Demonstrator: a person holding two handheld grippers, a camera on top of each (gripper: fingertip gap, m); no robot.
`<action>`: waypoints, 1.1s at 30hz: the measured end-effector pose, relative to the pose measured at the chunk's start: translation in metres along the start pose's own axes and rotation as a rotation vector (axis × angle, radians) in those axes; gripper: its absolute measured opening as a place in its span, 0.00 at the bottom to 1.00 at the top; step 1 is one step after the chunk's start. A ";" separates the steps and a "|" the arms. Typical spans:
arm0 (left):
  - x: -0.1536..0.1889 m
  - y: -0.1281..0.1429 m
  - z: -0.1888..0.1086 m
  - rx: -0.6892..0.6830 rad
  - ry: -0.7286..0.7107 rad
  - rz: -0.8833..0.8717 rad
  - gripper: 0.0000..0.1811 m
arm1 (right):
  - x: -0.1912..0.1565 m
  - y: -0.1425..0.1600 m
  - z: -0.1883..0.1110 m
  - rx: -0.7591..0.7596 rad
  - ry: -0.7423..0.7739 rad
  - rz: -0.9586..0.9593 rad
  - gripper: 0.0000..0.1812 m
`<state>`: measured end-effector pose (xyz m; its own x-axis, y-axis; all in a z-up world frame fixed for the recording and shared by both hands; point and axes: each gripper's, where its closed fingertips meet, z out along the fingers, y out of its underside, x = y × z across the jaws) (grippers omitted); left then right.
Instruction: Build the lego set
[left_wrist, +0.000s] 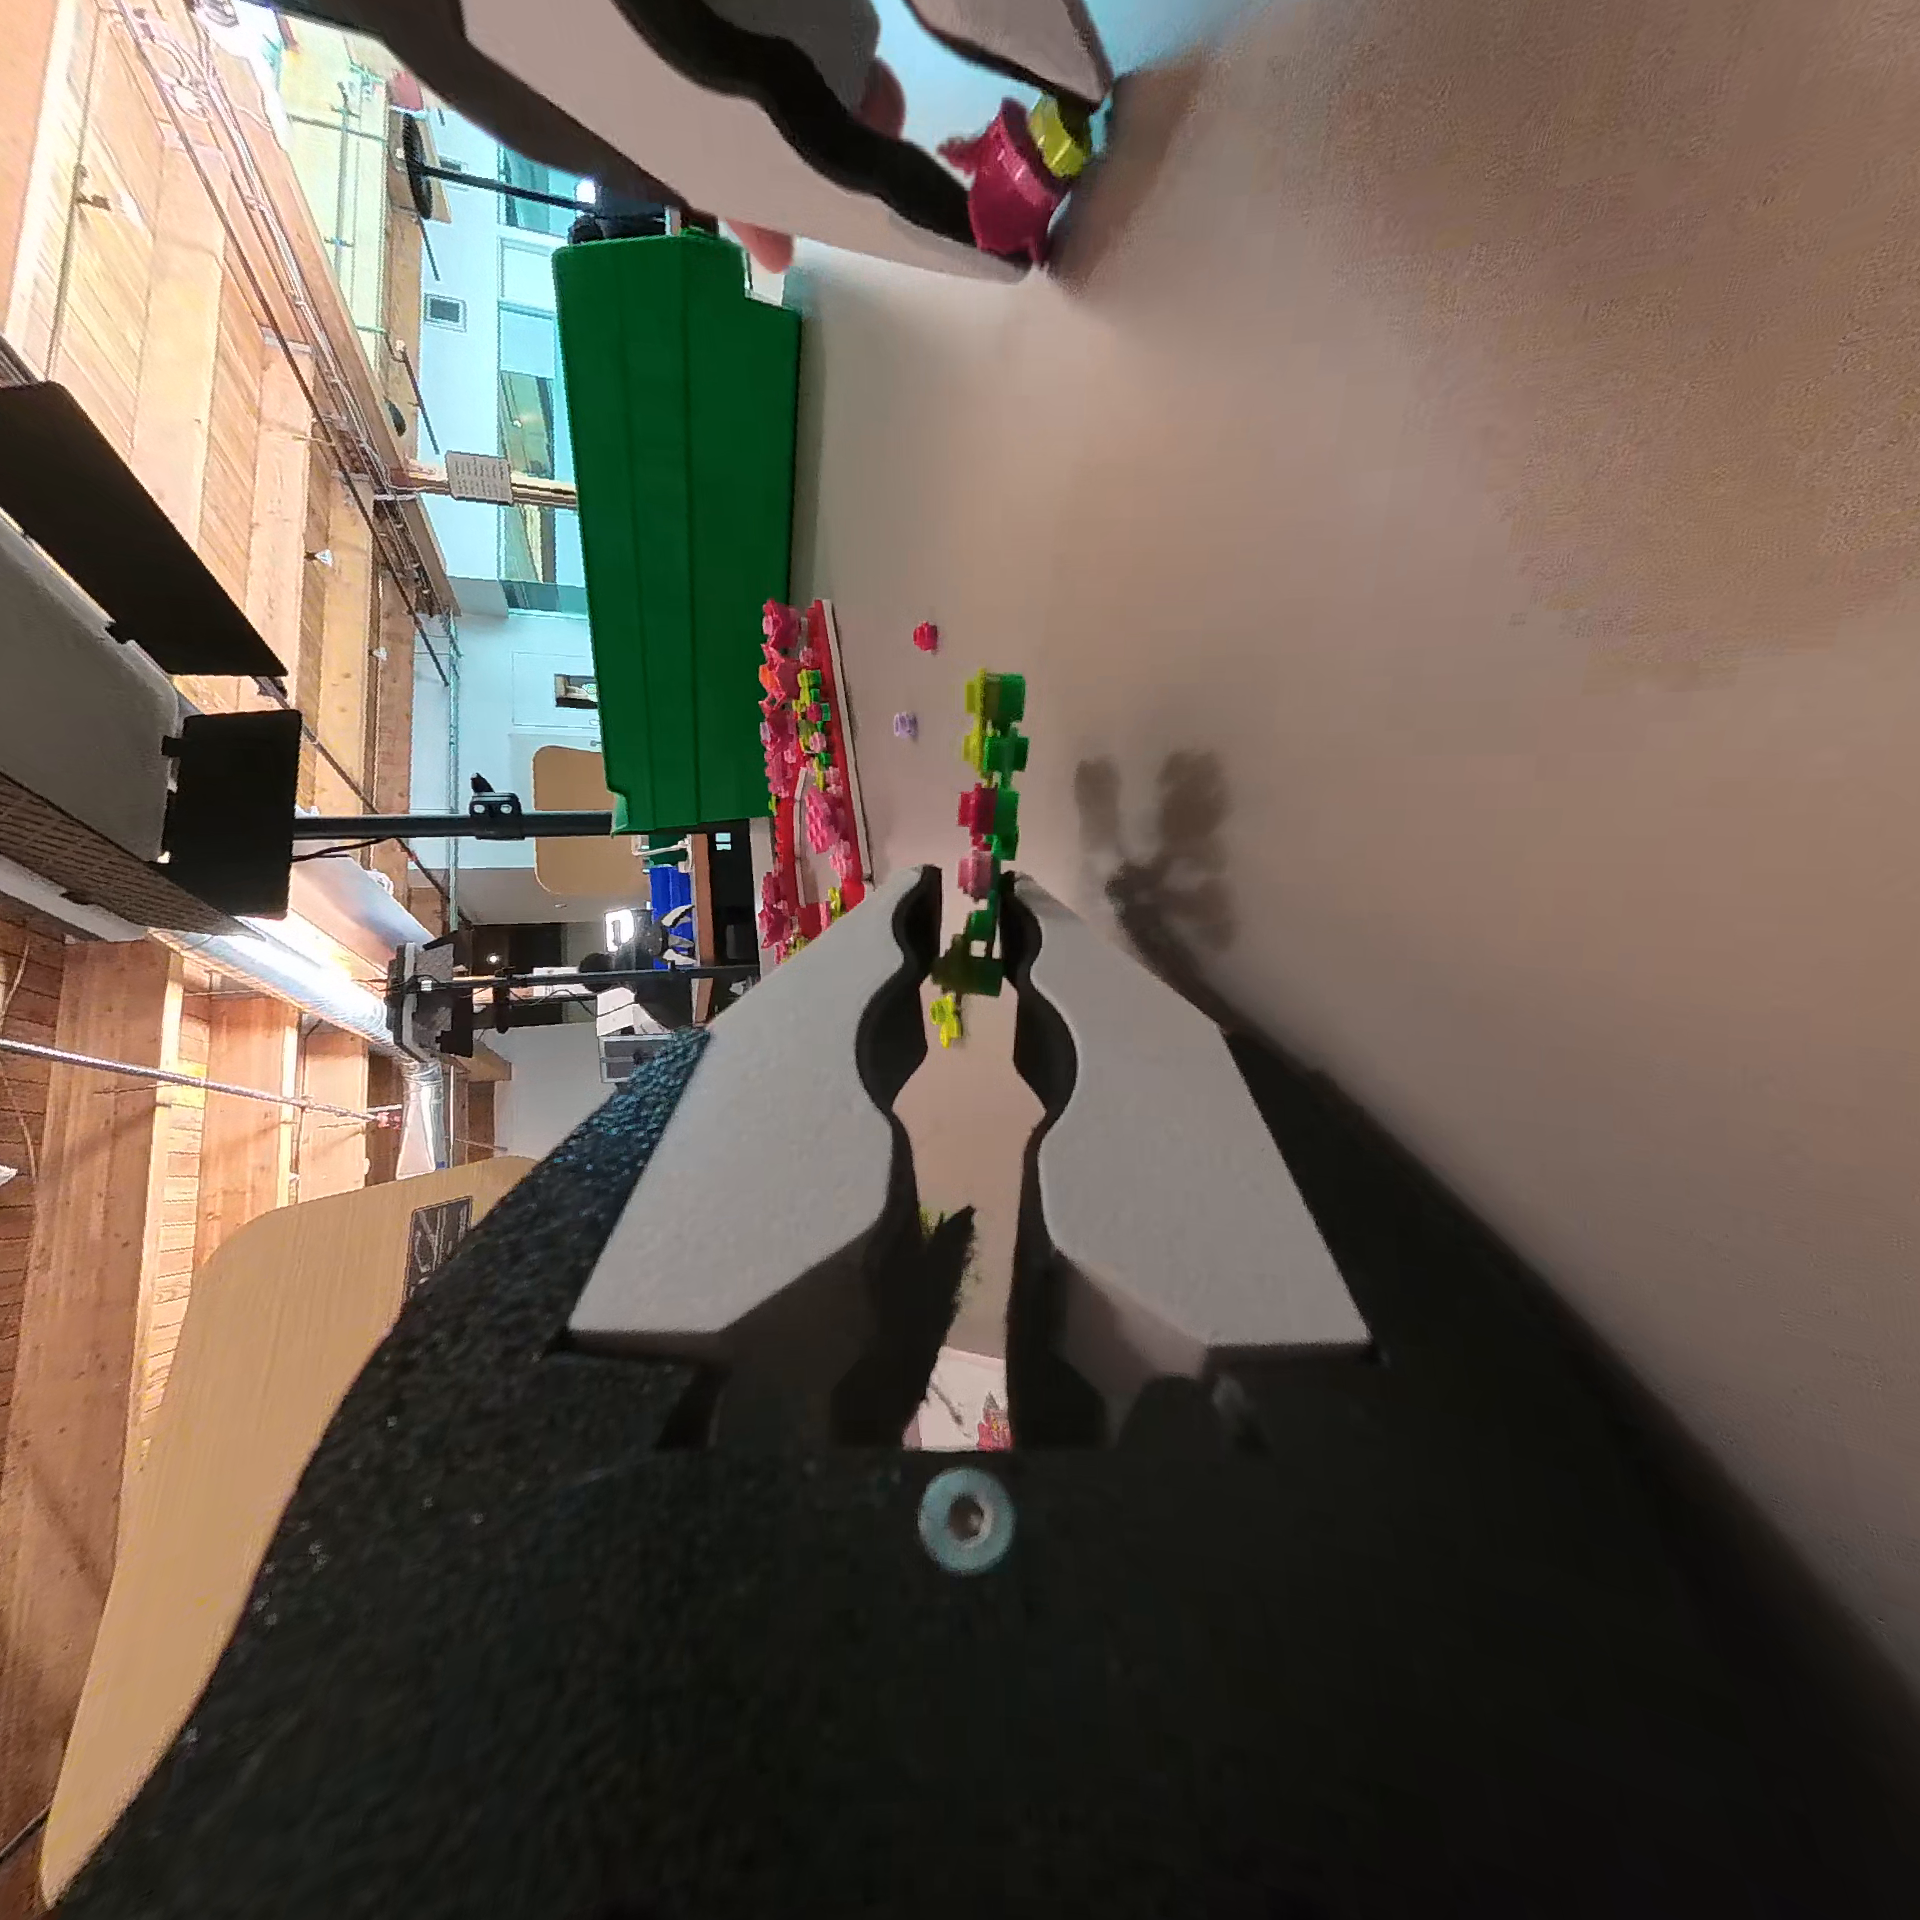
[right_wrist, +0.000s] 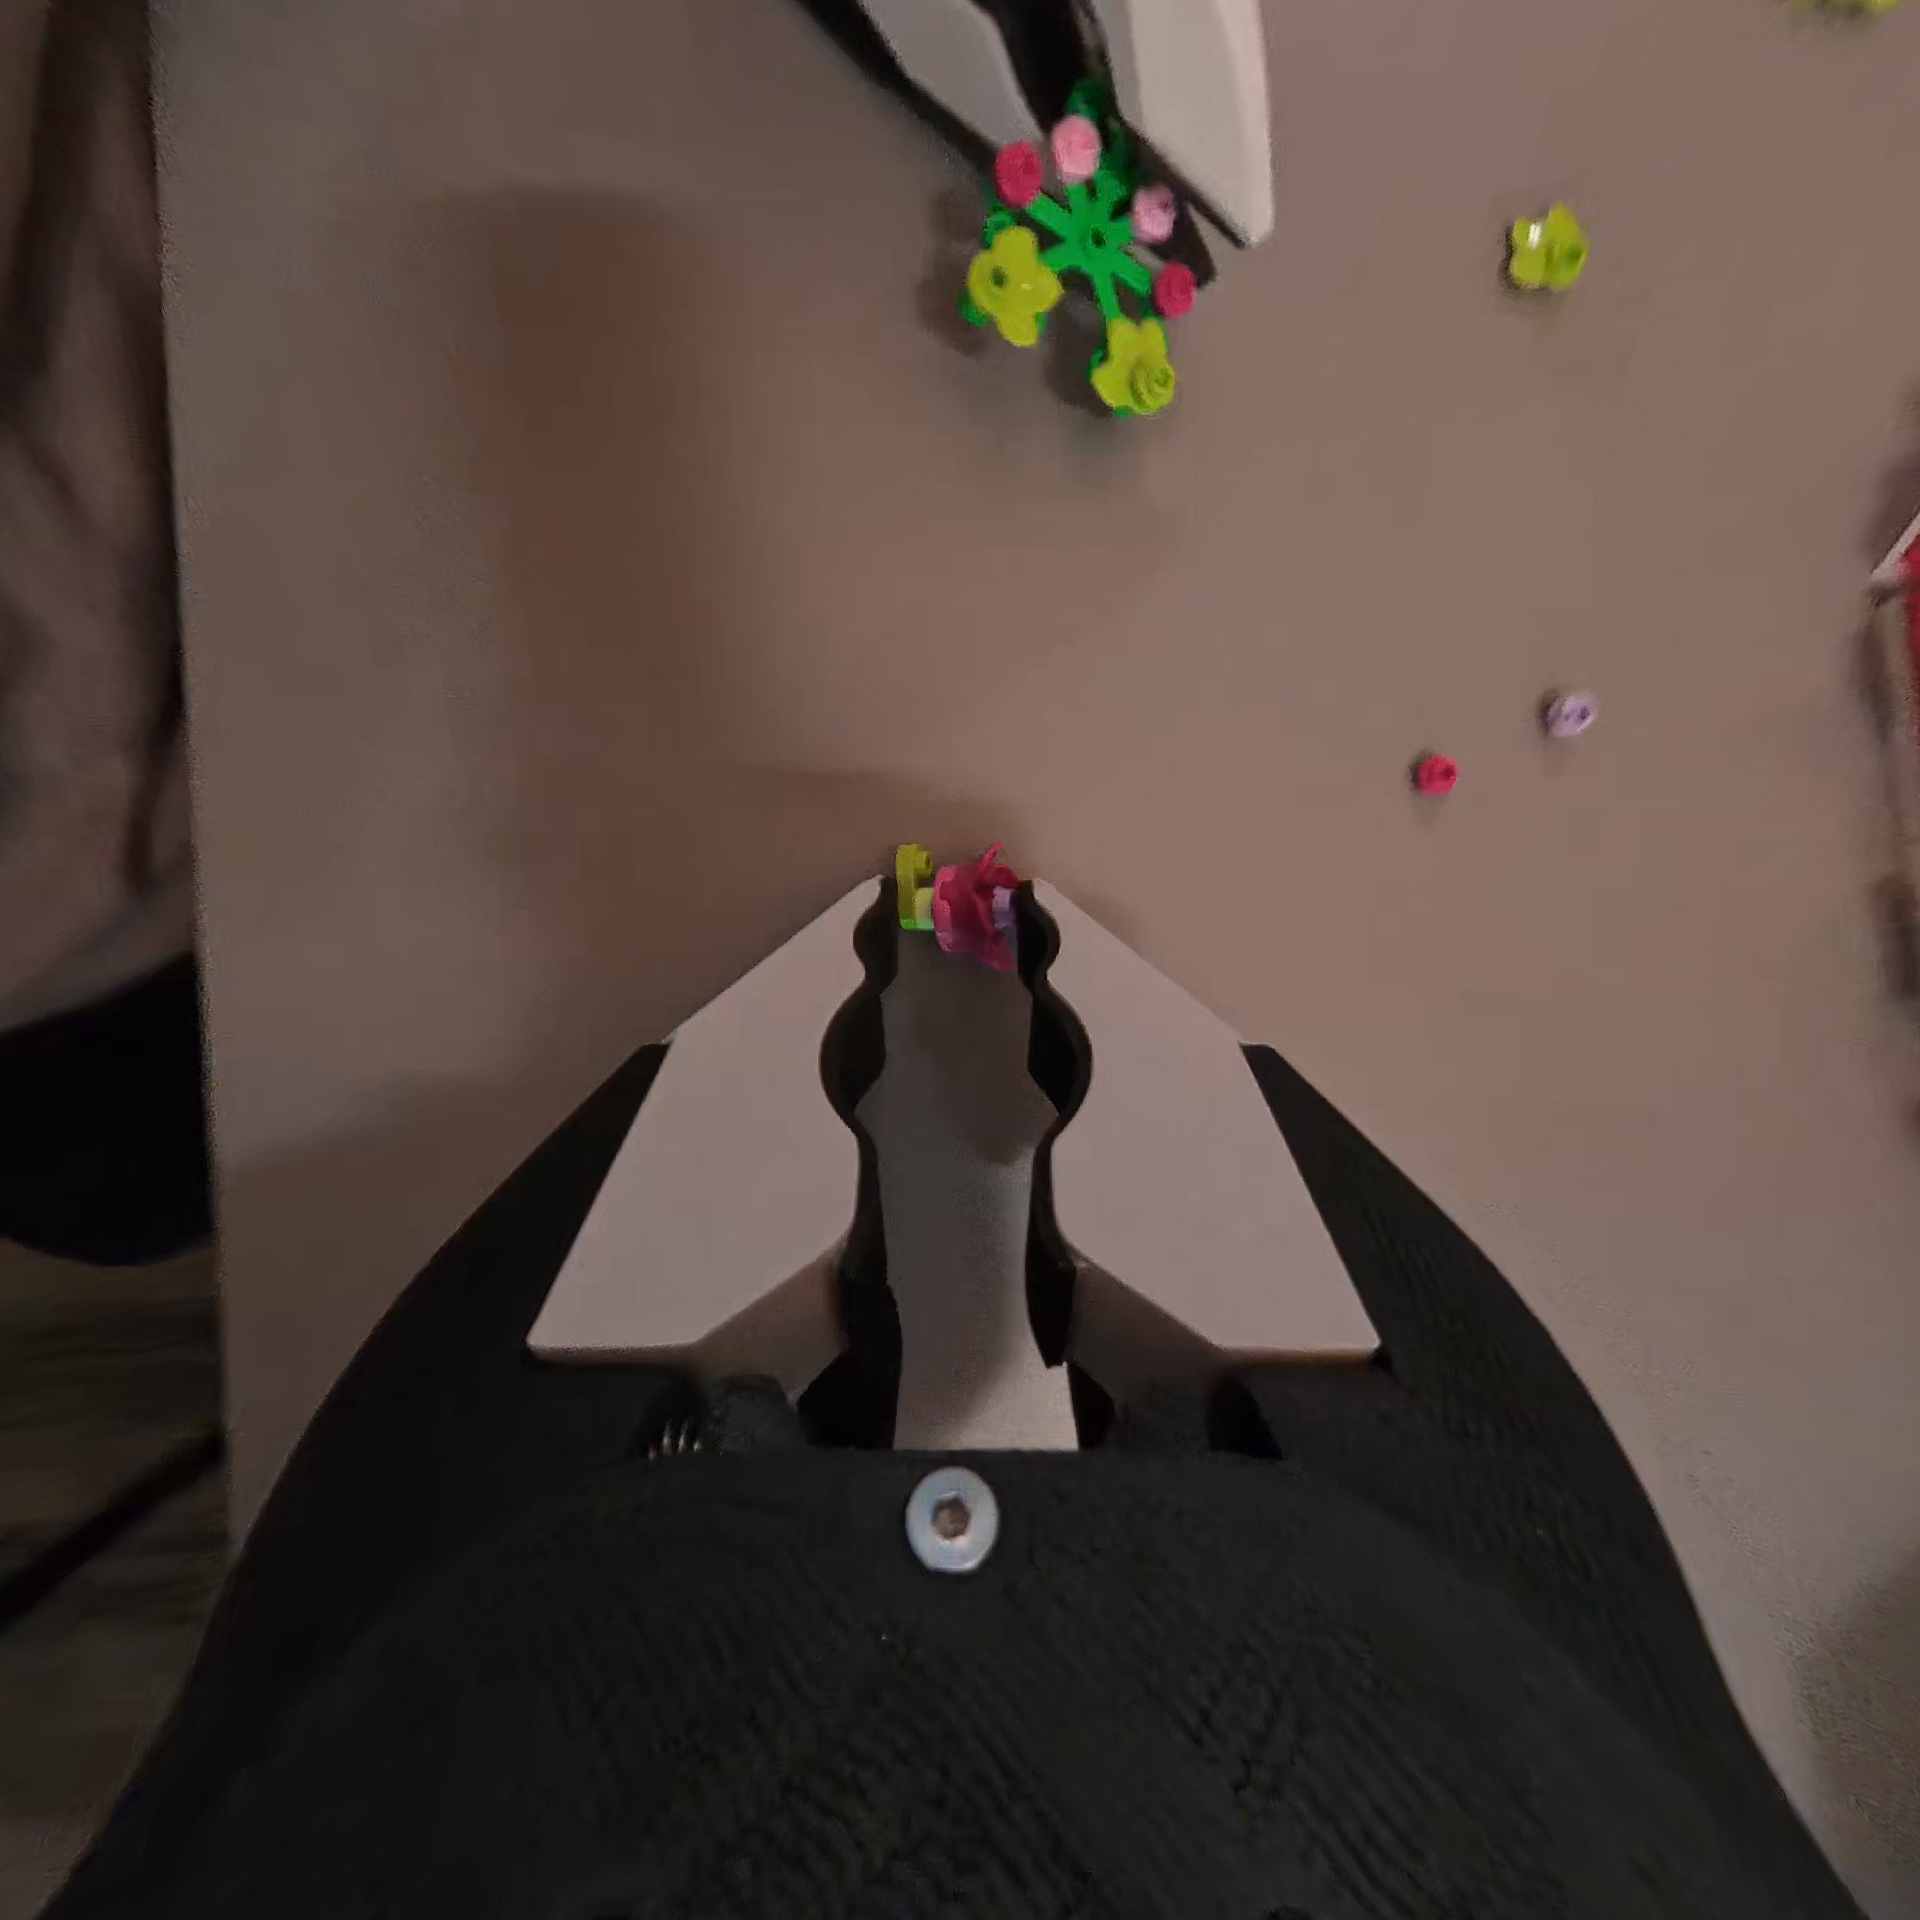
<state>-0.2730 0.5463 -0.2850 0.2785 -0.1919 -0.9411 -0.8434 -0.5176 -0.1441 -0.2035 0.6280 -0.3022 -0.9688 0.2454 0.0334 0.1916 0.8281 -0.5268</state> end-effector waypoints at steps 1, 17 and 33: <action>0.000 0.000 0.000 0.000 0.002 -0.001 0.05 | 0.000 -0.001 0.001 0.015 -0.029 0.072 0.12; 0.003 0.000 0.001 0.004 0.021 -0.015 0.05 | 0.000 -0.014 -0.005 0.242 0.213 -0.083 0.21; 0.006 -0.002 0.001 0.008 0.040 -0.035 0.05 | 0.020 -0.012 -0.001 0.163 0.364 -0.065 0.11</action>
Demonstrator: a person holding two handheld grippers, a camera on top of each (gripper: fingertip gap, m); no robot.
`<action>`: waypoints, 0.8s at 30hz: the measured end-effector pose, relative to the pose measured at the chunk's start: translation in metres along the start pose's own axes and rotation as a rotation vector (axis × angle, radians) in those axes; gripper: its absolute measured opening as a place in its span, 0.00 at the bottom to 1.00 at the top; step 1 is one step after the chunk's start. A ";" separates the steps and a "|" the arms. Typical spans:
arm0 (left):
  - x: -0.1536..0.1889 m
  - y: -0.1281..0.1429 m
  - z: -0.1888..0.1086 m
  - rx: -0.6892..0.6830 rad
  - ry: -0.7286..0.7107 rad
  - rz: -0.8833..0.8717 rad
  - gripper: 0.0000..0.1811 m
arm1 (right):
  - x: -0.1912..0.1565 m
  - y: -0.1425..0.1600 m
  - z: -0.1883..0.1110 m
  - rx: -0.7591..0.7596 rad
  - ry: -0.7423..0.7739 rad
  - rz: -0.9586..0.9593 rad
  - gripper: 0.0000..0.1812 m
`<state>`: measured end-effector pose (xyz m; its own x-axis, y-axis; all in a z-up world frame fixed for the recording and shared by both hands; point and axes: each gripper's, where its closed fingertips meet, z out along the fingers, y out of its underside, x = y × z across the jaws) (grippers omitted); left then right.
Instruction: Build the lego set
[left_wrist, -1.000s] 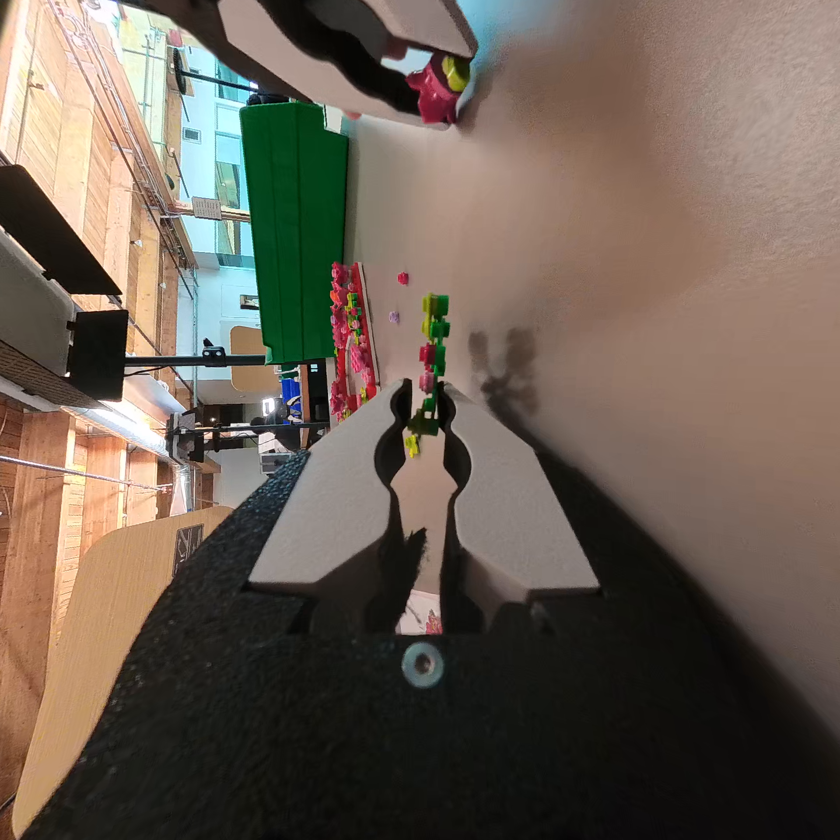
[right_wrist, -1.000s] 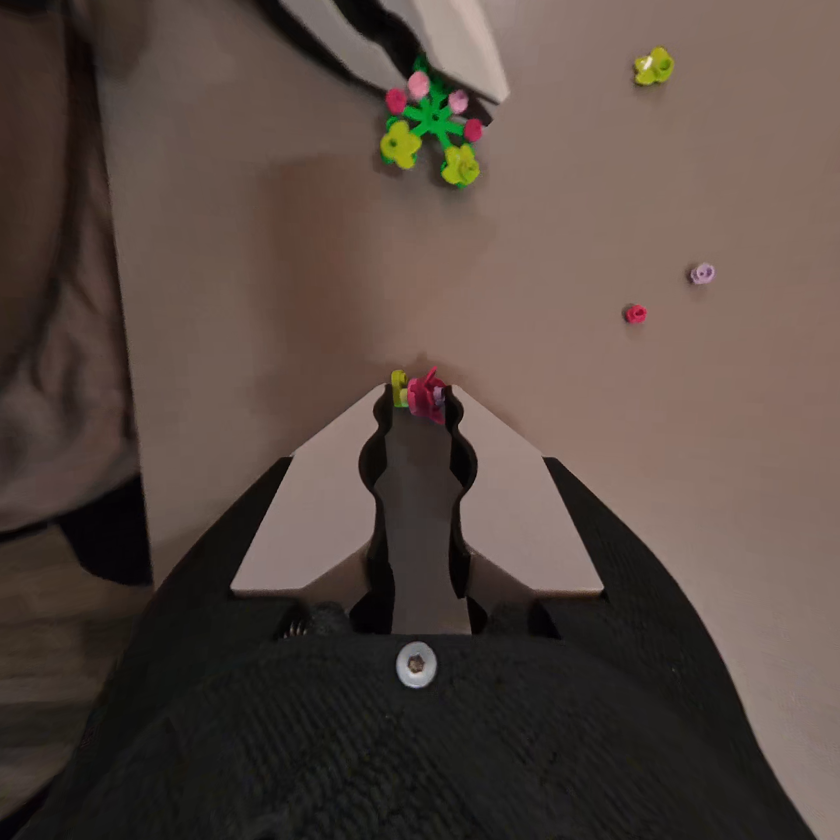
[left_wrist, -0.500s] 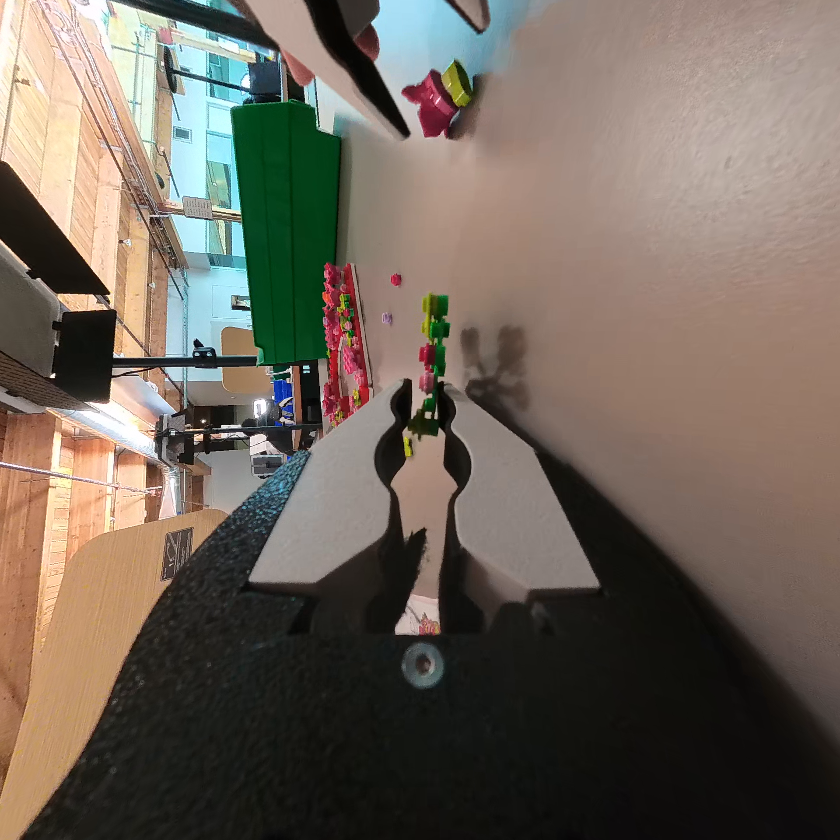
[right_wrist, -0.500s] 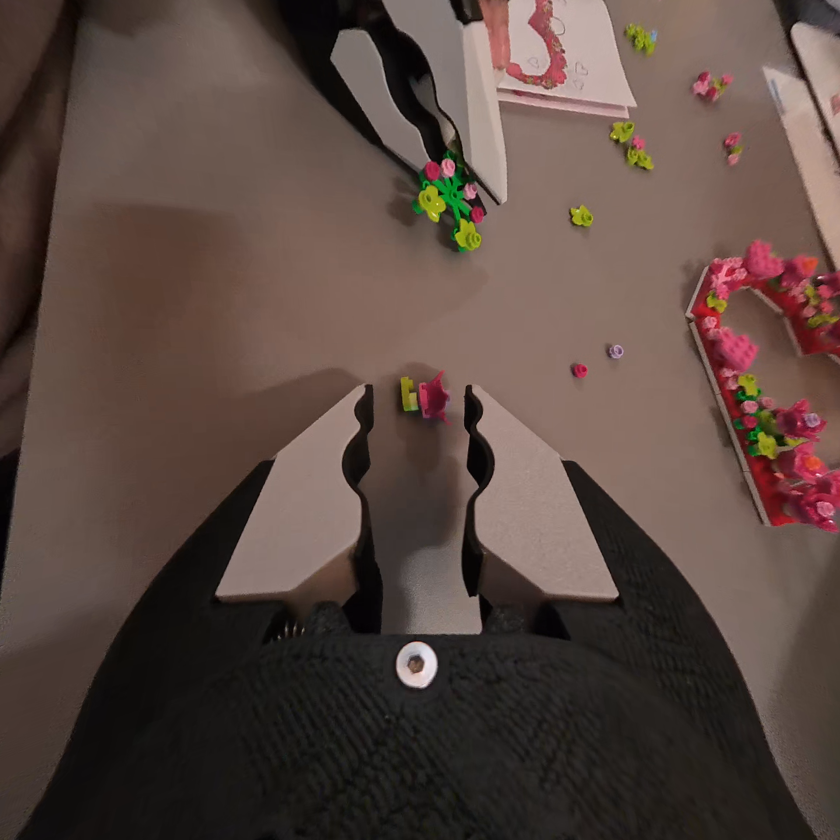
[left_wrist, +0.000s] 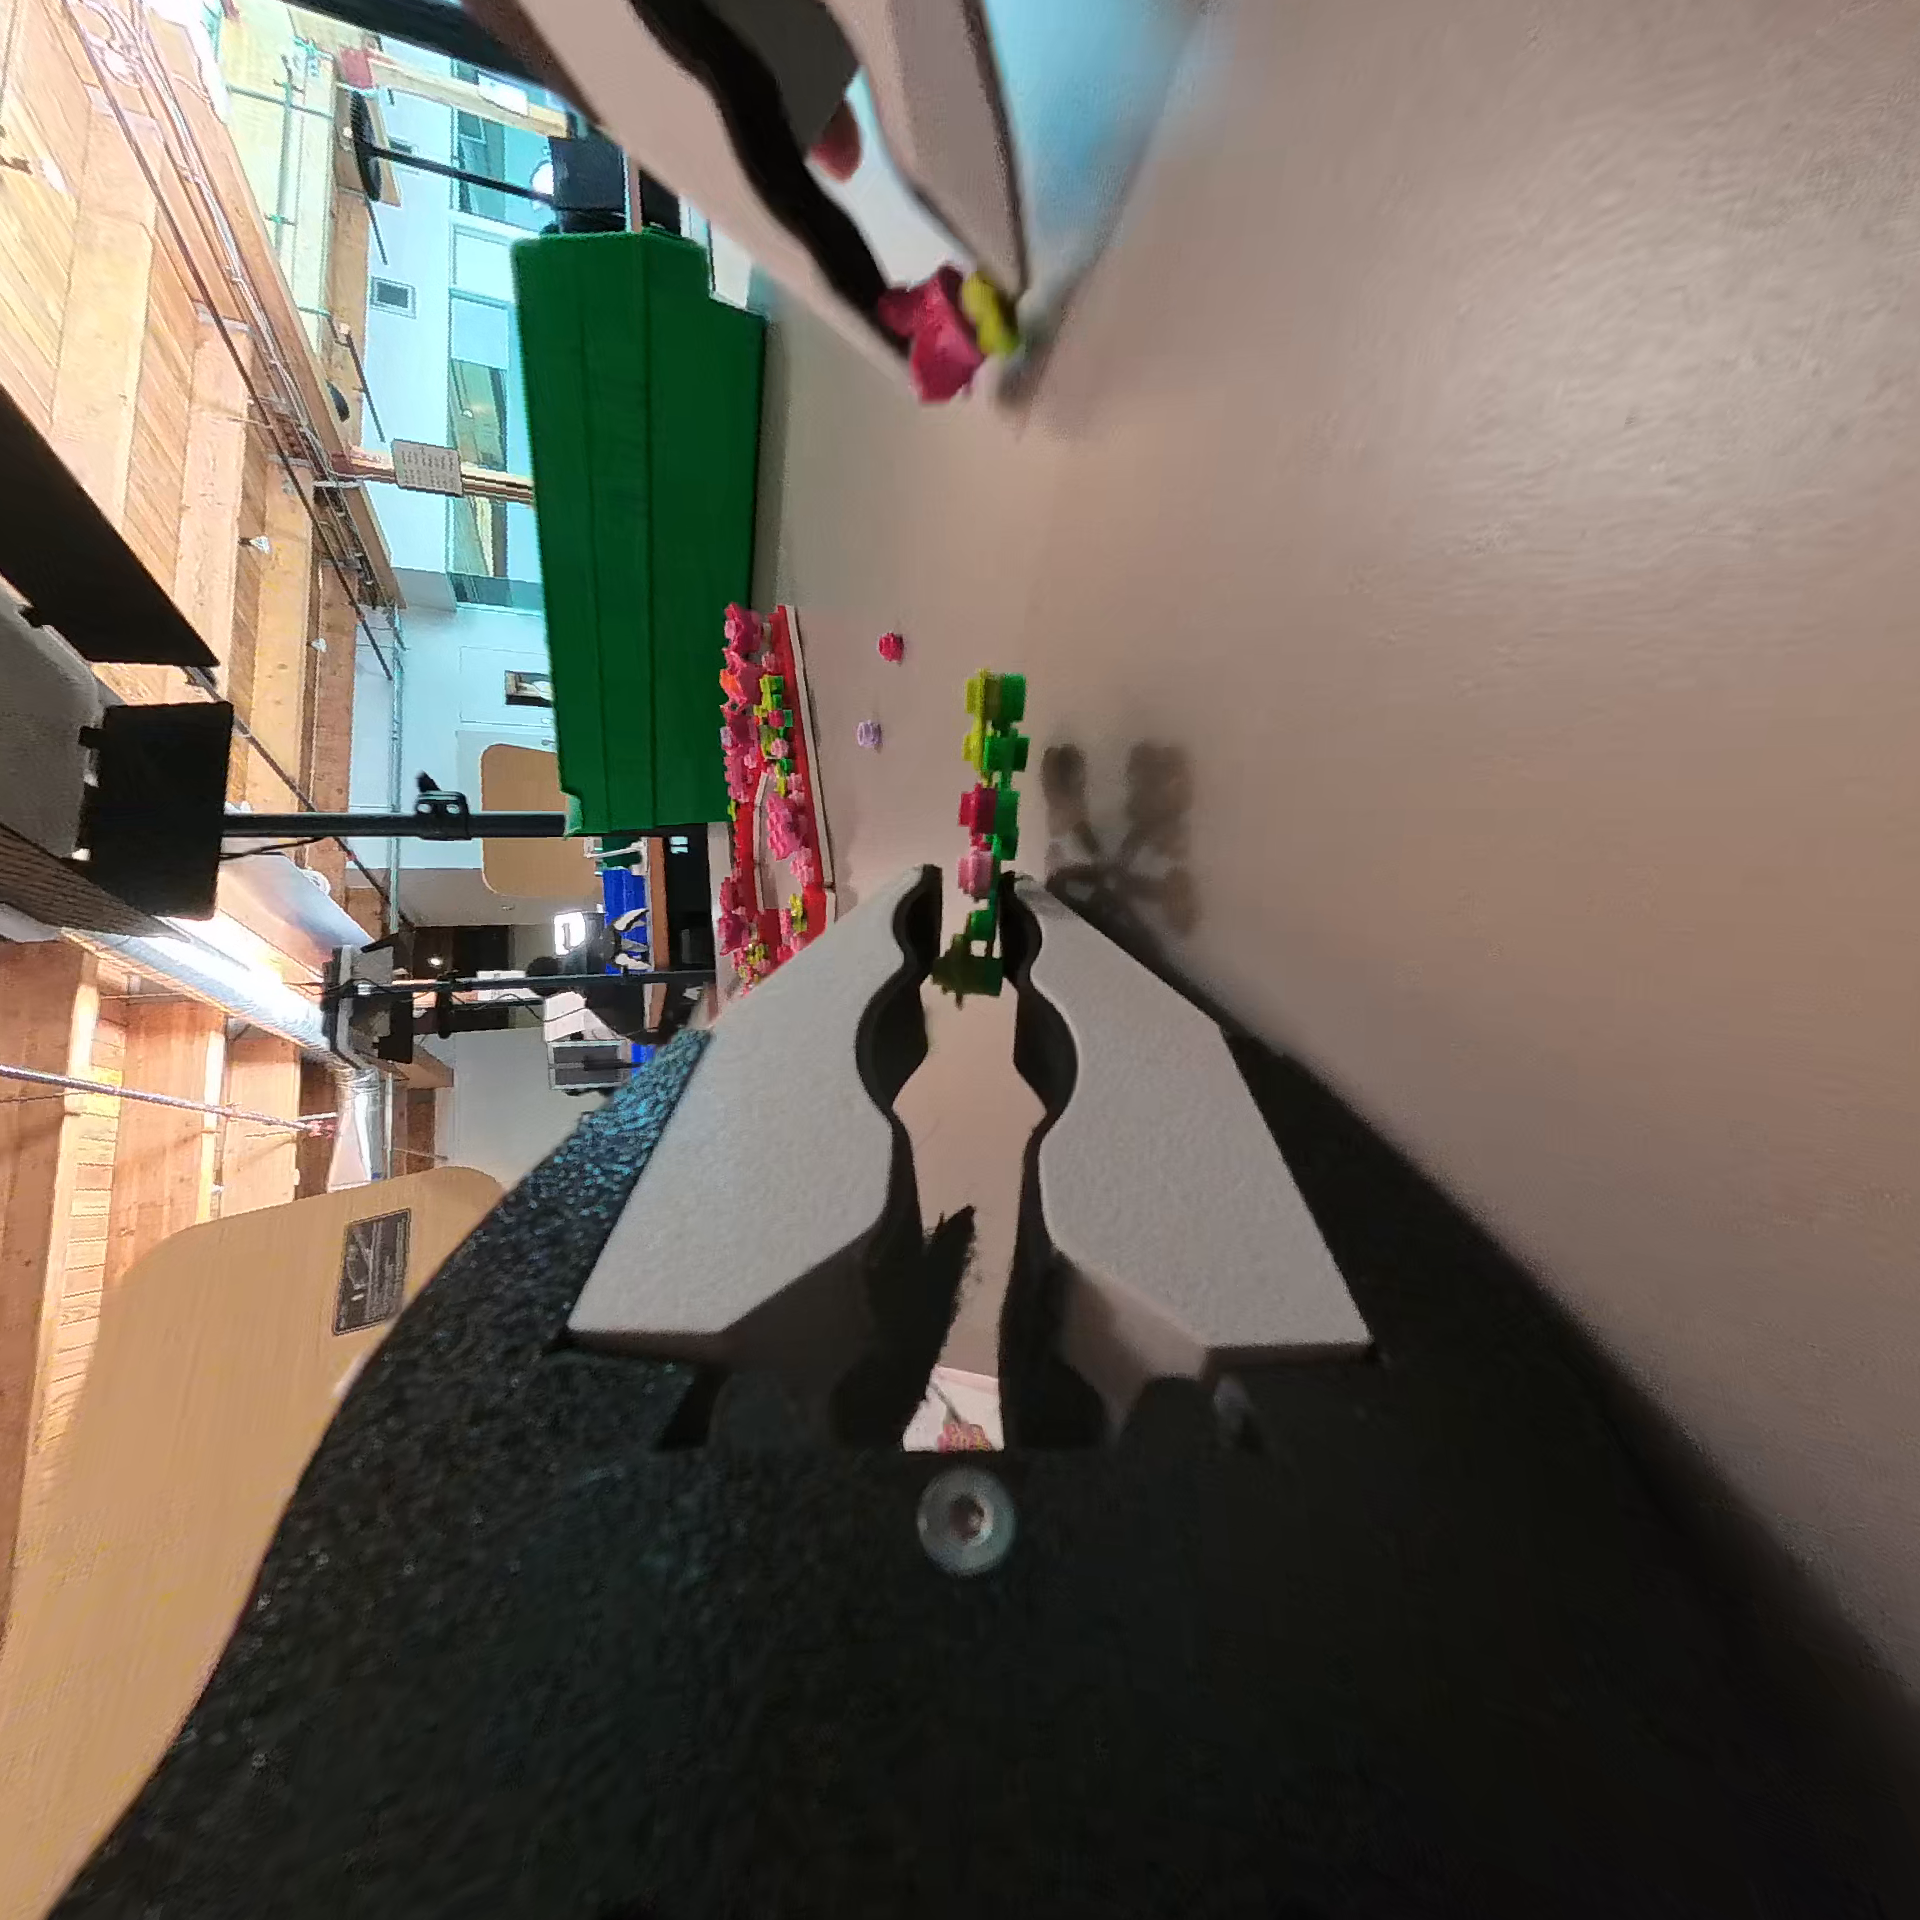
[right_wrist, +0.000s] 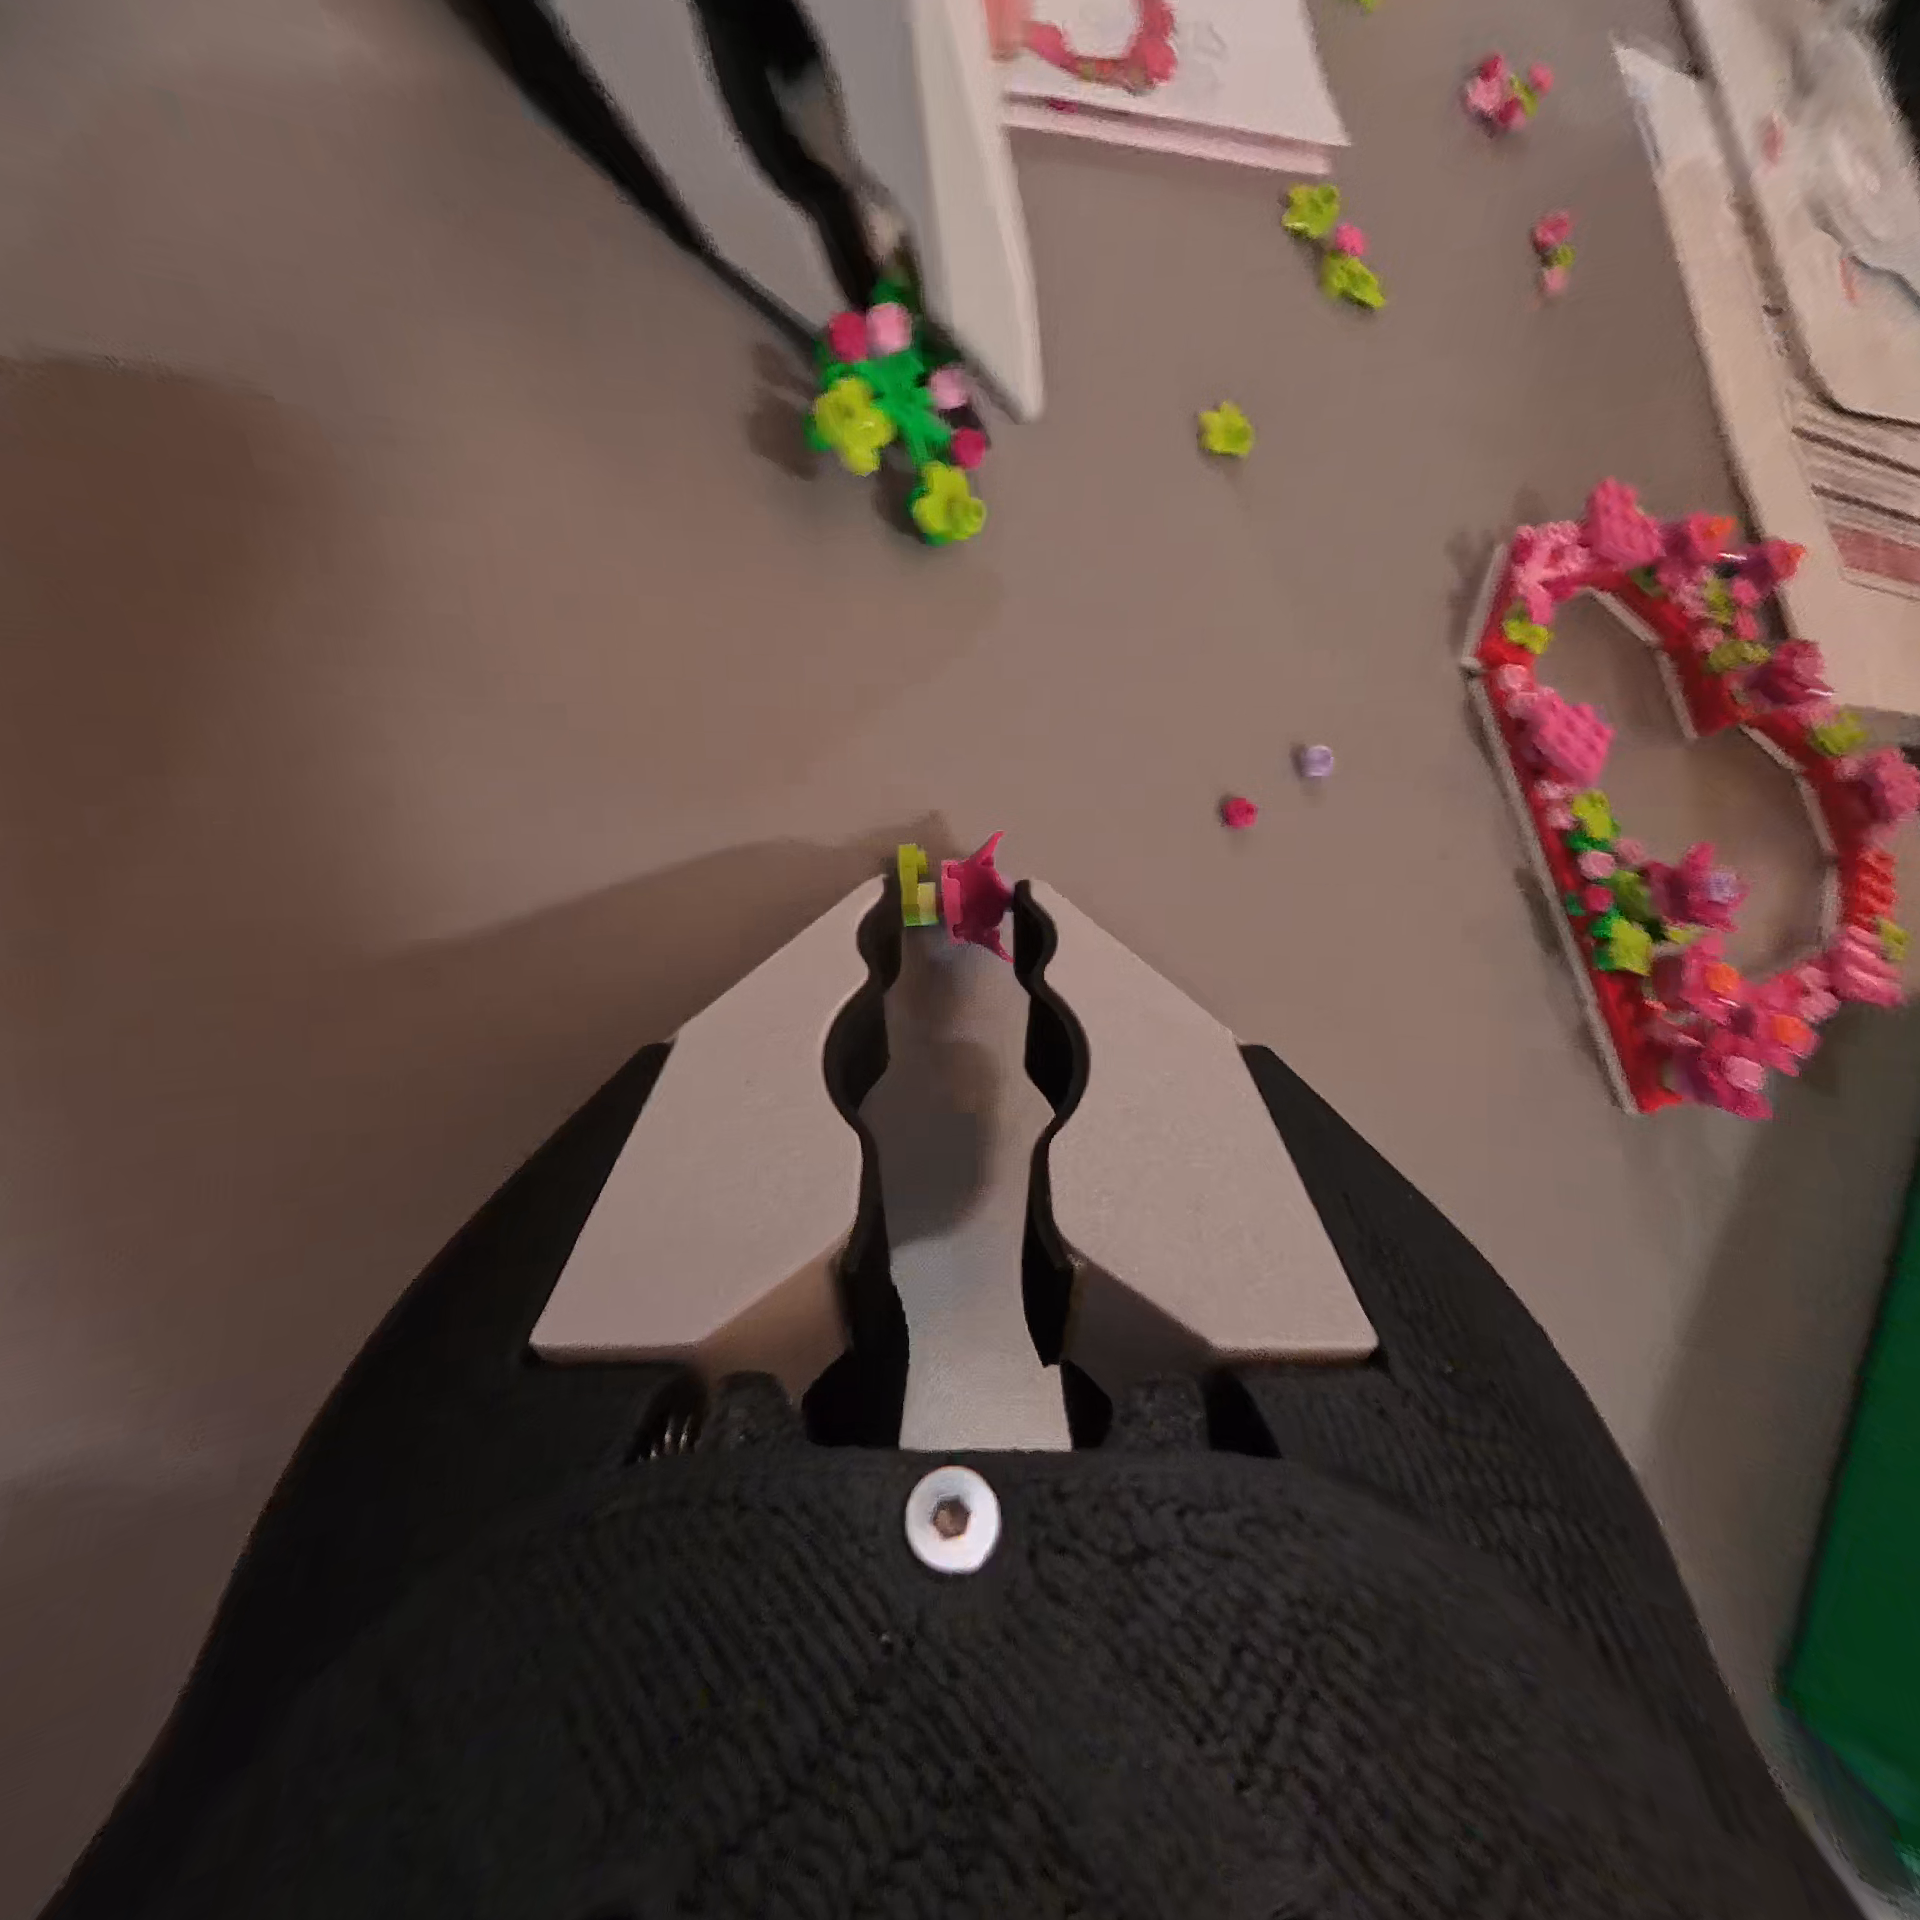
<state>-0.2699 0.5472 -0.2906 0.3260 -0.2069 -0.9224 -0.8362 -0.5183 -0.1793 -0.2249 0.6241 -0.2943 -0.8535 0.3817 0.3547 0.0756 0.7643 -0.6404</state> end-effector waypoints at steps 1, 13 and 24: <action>0.001 -0.001 0.000 0.000 0.012 -0.020 0.05 | 0.006 -0.008 0.001 0.007 0.050 0.029 0.11; 0.011 -0.015 -0.008 -0.010 0.183 -0.243 0.05 | 0.000 -0.068 0.016 -0.062 0.147 -0.004 0.10; 0.012 -0.011 -0.011 -0.031 0.227 -0.333 0.05 | -0.018 -0.036 0.016 -0.225 0.059 0.114 0.11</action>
